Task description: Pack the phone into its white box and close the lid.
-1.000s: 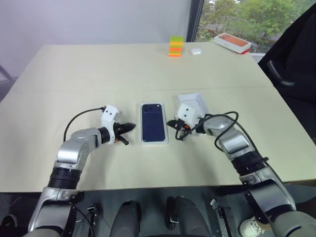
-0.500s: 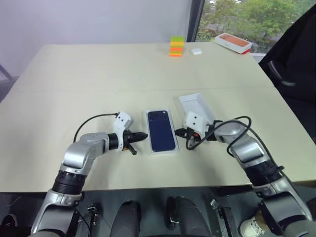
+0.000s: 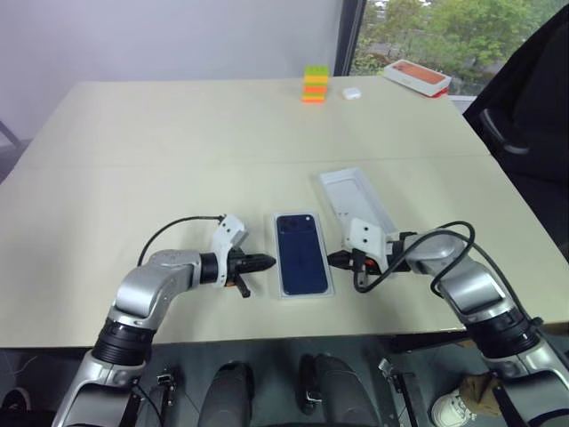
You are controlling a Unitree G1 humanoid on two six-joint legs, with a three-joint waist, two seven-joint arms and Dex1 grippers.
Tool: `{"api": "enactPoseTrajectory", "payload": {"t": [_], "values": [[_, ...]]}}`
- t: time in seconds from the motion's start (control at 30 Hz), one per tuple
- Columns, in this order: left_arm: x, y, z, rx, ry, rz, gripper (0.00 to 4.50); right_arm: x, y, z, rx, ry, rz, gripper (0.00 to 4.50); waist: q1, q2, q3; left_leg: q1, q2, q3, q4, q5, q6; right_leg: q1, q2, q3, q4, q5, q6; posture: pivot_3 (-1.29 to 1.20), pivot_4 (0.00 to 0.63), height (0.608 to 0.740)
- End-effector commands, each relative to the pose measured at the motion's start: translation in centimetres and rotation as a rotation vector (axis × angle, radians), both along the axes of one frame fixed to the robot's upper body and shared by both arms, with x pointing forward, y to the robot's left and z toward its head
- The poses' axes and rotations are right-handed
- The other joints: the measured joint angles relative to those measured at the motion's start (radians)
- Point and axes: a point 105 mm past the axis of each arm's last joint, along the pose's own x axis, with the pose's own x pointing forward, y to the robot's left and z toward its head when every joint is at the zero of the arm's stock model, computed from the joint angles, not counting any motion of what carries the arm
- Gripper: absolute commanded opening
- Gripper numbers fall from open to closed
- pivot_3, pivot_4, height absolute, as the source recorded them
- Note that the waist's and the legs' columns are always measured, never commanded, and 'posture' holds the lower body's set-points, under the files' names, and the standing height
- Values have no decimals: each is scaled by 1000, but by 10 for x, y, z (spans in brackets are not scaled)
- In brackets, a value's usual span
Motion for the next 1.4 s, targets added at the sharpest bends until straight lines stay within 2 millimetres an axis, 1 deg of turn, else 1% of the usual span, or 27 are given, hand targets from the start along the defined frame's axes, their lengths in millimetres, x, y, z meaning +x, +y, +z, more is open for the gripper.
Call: {"api": "enactPoseTrajectory", "payload": {"t": [0.03, 0.1, 0.2, 0.3, 0.4, 0.47, 0.5, 0.53, 0.57, 0.6, 0.63, 0.73, 0.8, 0.87, 0.93, 1.03, 1.13, 1.27, 1.33, 1.4], "values": [[2, -9, 6, -25, -29, -21, 1, -9, 11, 7, 44, 22, 61, 126, 0, 0, 0, 0, 0, 0, 0, 0, 0, 0, 0, 0, 0, 0, 0, 0, 150, 740], [5, -8, 7, -27, -35, -11, 1, -14, 12, 8, 63, 64, 73, 126, 2, 0, 0, 0, 0, 0, 0, 0, 0, 1, 0, 0, 0, 0, 0, 0, 150, 740], [4, -8, 6, -26, -37, -12, 1, -11, 13, 9, 75, 79, 53, 126, 1, 0, 0, 0, 0, -1, 0, 0, 0, 1, 0, 0, 0, 0, 0, 0, 150, 740], [1, -7, 4, -18, -37, -16, 1, -8, 13, 12, 77, 56, 51, 126, 0, 0, 0, 1, 0, -1, 0, 0, 0, 1, 0, 0, 0, 0, 0, 0, 150, 740], [-1, -7, 5, -30, -24, -21, 0, 1, 8, 13, 71, 31, 24, 910, 0, 0, 0, 1, 0, -1, 0, 0, 0, 1, 0, 0, 0, 0, 0, 0, 150, 740], [0, -6, 6, -37, -29, -15, 0, 7, 5, 16, 69, 4, 1, 1929, -2, 0, 0, 1, 0, -1, 0, 0, 0, 1, 0, 0, 0, 0, 0, 0, 150, 740], [1, -5, 8, -43, -32, -11, 0, 10, 4, 18, 64, -17, -4, 2361, -2, 0, 0, 1, 0, -1, 0, 0, 0, 1, 0, 0, 0, 0, 0, 0, 150, 740], [1, -5, 10, -69, -8, -10, 244, 15, 3, 20, 52, -55, -21, 2964, -2, 0, 0, 1, 0, -1, 0, 0, 0, 1, 0, 0, 0, 0, 0, 0, 150, 740], [2, -4, 12, -64, -23, -2, 521, 17, 2, 20, 51, -55, -24, 3384, -2, 0, 0, 1, 0, -1, 0, 0, 0, 1, 0, 0, 0, 0, 0, 0, 150, 740], [4, -4, 12, -50, -36, 2, 893, 16, 2, 21, 51, -54, -19, 3436, -2, 0, 0, 1, 0, -1, 0, 0, 0, 1, 0, 0, 0, 0, 0, 0, 150, 740], [2, -3, 10, -54, -9, 1, 1295, 18, 2, 23, 60, -60, -26, 3436, -2, 0, 0, 1, 0, -1, 0, 0, 0, 1, 0, 0, 0, 0, 0, 0, 150, 740], [-1, -4, 13, -88, 38, -13, 1295, 22, 1, 27, 80, -73, -45, 3436, -2, 0, 0, 1, 0, -1, 0, 0, 0, 1, 0, 0, 0, 0, 0, 0, 150, 740], [-2, -2, 12, -70, 32, -7, 1295, 23, -1, 26, 59, -95, -39, 3436, -2, 0, 0, 1, 0, -1, 0, 0, 0, 1, 0, 0, 0, 0, -1, 0, 150, 740], [-1, -2, 12, -51, 1, -8, 1295, 25, 1, 31, 87, -116, -37, 3436, -2, 0, 0, 0, 0, -1, 0, 0, 0, 1, 0, 0, 0, 1, -1, 0, 150, 740], [-2, 0, 9, -30, -18, -15, 1295, 24, 4, 34, 97, -109, -22, 3436, -2, 0, 0, 0, 0, 0, 0, 0, 0, 1, 0, 0, 0, 1, -1, 0, 150, 740], [1, 6, 8, -24, -31, 7, 1295, 16, 3, 31, 80, -78, 9, 3436, -2, 0, 0, 0, 0, -1, 0, 0, 0, 1, 0, 0, 0, 1, -1, 0, 150, 740], [6, 14, 7, -8, -48, 40, 1295, 12, 0, 30, 67, -67, 25, 3436, -2, 0, 0, 0, 0, -1, 0, 0, 0, 1, 1, 0, 0, 1, -1, 0, 150, 740], [6, 17, 9, -13, -56, 37, 1295, 12, -1, 35, 72, -68, 25, 3436, -2, 0, 0, 1, 0, -1, 0, 0, 0, 1, 1, 0, 0, 1, -1, 0, 150, 740], [6, 17, 10, -30, -40, 41, 1295, 16, -2, 38, 69, -94, 16, 3436, -2, 0, 0, 1, 0, -1, 0, 0, 0, 1, 1, 0, 0, 1, -1, 0, 150, 740], [1, 17, 12, -28, -42, 16, 1295, 22, -5, 41, 71, -115, -11, 3436, -3, 0, 0, 0, 0, -1, 0, 0, 0, 1, 1, 0, 0, 1, -1, 0, 150, 740]]}}
